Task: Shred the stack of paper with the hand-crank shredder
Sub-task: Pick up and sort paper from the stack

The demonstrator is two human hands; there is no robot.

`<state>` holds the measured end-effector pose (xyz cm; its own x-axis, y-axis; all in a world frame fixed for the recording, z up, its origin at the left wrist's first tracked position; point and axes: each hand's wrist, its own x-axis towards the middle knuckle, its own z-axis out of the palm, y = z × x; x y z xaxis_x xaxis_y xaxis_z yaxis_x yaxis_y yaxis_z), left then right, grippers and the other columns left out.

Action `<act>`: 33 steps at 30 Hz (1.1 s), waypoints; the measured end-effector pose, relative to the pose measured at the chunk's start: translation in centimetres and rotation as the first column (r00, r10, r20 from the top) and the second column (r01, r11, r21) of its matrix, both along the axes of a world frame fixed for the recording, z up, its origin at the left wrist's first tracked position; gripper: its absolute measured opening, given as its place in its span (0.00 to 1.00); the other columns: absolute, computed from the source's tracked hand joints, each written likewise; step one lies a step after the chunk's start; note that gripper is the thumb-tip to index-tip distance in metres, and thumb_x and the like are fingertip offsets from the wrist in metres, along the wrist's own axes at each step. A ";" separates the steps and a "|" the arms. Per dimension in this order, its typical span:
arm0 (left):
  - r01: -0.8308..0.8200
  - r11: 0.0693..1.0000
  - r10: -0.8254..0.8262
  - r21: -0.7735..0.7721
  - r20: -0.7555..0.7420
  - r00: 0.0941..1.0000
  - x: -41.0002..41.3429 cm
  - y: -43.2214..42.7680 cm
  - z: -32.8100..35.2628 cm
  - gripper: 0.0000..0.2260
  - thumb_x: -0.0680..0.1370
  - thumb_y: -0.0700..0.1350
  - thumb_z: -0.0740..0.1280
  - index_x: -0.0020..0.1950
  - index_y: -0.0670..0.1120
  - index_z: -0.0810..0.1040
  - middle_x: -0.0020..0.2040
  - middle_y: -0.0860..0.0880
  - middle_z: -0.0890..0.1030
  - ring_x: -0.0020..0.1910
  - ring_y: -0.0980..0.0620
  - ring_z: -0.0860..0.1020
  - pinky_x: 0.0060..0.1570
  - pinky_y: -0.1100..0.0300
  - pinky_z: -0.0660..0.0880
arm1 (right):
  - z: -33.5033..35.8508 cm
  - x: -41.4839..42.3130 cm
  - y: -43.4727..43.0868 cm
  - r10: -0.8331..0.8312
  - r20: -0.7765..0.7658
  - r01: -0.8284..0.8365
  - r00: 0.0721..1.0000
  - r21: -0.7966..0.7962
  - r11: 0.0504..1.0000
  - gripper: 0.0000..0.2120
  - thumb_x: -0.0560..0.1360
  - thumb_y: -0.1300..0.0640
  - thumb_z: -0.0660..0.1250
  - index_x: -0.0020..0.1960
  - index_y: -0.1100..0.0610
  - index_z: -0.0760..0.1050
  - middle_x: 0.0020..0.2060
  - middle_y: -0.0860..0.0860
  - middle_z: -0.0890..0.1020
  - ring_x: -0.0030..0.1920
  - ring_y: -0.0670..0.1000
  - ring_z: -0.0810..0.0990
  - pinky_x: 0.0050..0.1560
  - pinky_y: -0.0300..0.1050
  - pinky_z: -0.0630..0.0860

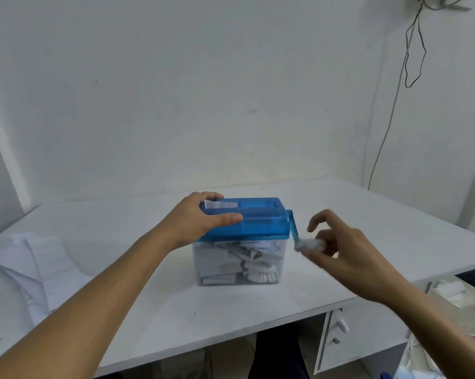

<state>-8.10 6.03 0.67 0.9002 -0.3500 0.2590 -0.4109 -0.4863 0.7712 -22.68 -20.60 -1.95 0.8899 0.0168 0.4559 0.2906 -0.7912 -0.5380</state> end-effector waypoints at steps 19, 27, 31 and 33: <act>0.029 0.999 -0.029 -0.020 0.009 1.000 -0.2 -0.1 0.3 0.41 0.58 0.70 0.74 0.67 0.55 0.74 0.61 0.58 0.75 0.55 0.62 0.75 0.48 0.67 0.72 | 3.3 12.7 0.7 -0.211 0.158 0.078 0.965 0.595 0.800 0.09 0.80 0.51 0.68 0.48 0.58 0.76 0.42 0.49 0.84 0.37 0.43 0.82 0.38 0.37 0.79; -0.006 1.000 0.006 -0.017 0.020 1.000 0.1 -0.1 -0.2 0.44 0.57 0.72 0.73 0.68 0.53 0.75 0.63 0.57 0.75 0.61 0.58 0.75 0.59 0.60 0.74 | -4.8 12.0 0.2 -0.211 -0.128 0.246 0.969 0.427 0.870 0.17 0.82 0.51 0.63 0.41 0.62 0.79 0.31 0.52 0.81 0.30 0.46 0.78 0.30 0.32 0.71; -0.017 1.000 0.017 -0.016 0.026 0.999 0.0 0.0 -0.3 0.45 0.56 0.74 0.73 0.68 0.54 0.75 0.63 0.57 0.75 0.61 0.56 0.75 0.62 0.58 0.75 | -4.7 9.0 0.2 -0.166 -0.177 0.219 0.970 0.347 0.912 0.24 0.82 0.44 0.60 0.41 0.62 0.80 0.28 0.52 0.81 0.25 0.42 0.77 0.32 0.33 0.72; -0.015 1.000 0.015 -0.014 0.026 1.000 -0.2 0.0 -0.2 0.45 0.56 0.73 0.73 0.68 0.53 0.75 0.63 0.57 0.75 0.60 0.57 0.75 0.59 0.60 0.75 | -4.2 7.9 -0.1 -0.130 -0.211 0.194 0.969 0.319 0.928 0.25 0.83 0.45 0.59 0.41 0.63 0.81 0.27 0.52 0.81 0.26 0.43 0.77 0.32 0.33 0.71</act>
<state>-8.27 5.99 0.48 0.8982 -0.3329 0.2872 -0.4238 -0.4820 0.7669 -14.75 -20.68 -6.13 0.9359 -0.2594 0.2384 0.0450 -0.5831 -0.8111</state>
